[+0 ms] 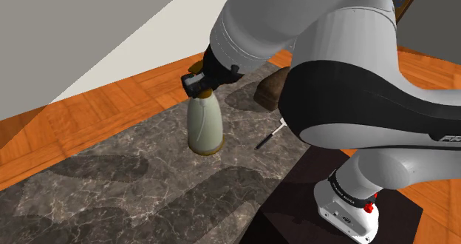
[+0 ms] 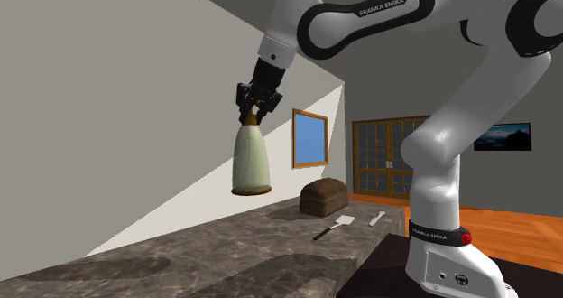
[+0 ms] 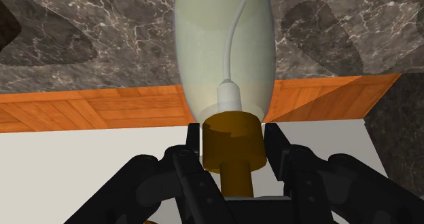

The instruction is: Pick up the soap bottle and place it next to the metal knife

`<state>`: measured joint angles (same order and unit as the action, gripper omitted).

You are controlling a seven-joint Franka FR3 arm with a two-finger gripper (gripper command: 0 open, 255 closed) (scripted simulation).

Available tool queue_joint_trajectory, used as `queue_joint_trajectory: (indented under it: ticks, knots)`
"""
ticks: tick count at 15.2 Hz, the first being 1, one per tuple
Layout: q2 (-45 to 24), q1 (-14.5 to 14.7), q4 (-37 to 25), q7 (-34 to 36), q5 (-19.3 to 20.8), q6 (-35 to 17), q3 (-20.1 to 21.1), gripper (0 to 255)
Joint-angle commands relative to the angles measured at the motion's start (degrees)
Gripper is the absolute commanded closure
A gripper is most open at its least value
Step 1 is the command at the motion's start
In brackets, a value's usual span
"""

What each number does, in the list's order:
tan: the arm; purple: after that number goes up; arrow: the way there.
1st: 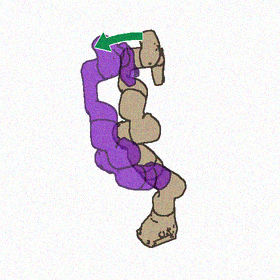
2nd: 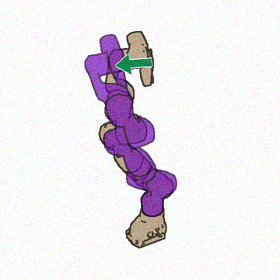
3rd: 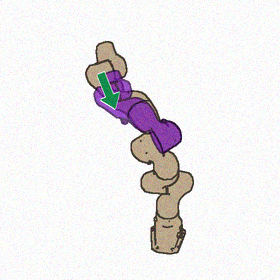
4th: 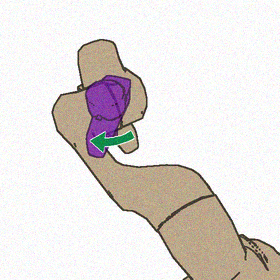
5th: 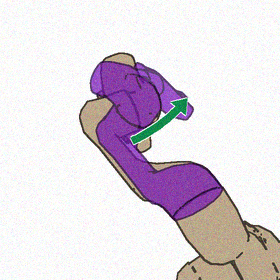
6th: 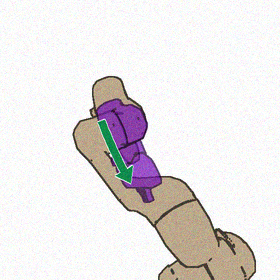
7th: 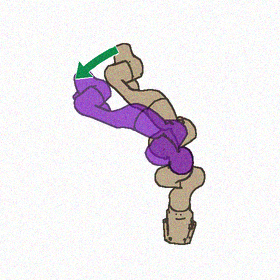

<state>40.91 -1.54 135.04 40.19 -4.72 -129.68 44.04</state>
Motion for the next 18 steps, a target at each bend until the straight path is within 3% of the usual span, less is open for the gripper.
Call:
queue_joint_trajectory:
  ticks: [1,18]
  knots:
    - [0.06,-0.02,-1.48,-0.49,0.13,1.52,-0.66,255]
    - [-1.64,-1.46,-14.88,-3.34,1.56,13.22,-3.89,255]
